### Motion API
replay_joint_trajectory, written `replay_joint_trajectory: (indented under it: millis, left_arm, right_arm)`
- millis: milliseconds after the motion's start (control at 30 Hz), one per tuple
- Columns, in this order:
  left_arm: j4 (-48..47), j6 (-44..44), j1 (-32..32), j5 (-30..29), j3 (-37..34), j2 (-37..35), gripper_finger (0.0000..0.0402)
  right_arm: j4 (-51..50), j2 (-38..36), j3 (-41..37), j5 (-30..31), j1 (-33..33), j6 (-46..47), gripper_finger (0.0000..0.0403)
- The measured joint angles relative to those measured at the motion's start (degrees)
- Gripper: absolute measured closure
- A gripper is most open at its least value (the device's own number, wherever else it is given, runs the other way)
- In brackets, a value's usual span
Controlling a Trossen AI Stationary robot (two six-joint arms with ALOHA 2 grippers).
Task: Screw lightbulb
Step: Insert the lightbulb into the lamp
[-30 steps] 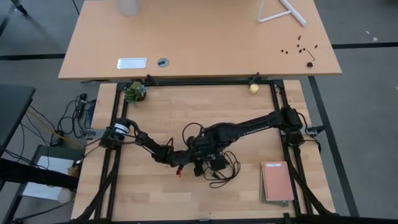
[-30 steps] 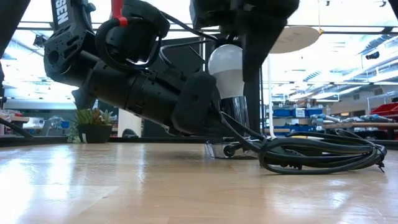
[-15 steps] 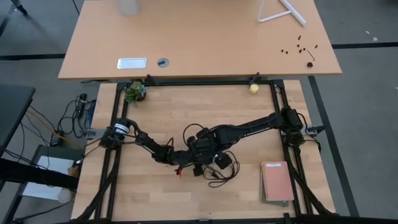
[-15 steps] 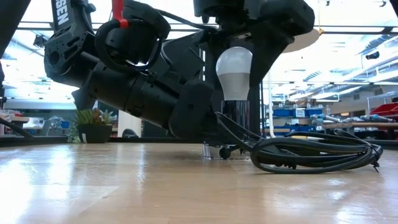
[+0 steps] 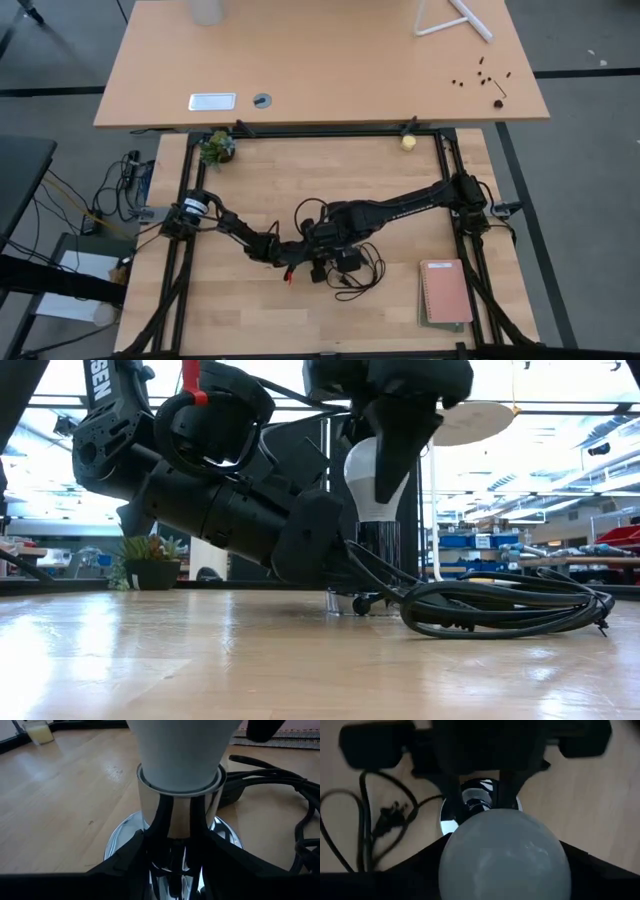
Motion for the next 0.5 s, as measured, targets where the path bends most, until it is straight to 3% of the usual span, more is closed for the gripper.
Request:
replay_joint_trajectory:
  millis: [200,500]
  left_arm:
    - [0.0,-0.2,0.0,0.5,0.0,0.0,0.0218]
    - [0.4,-1.4,-0.1,0.5,0.0,0.0,0.0217]
  right_arm:
    - [-0.4,0.0,0.0,-1.5,-0.1,13.4,0.0144]
    - [1.2,0.1,0.0,-5.4,-0.4,48.4,0.0103]
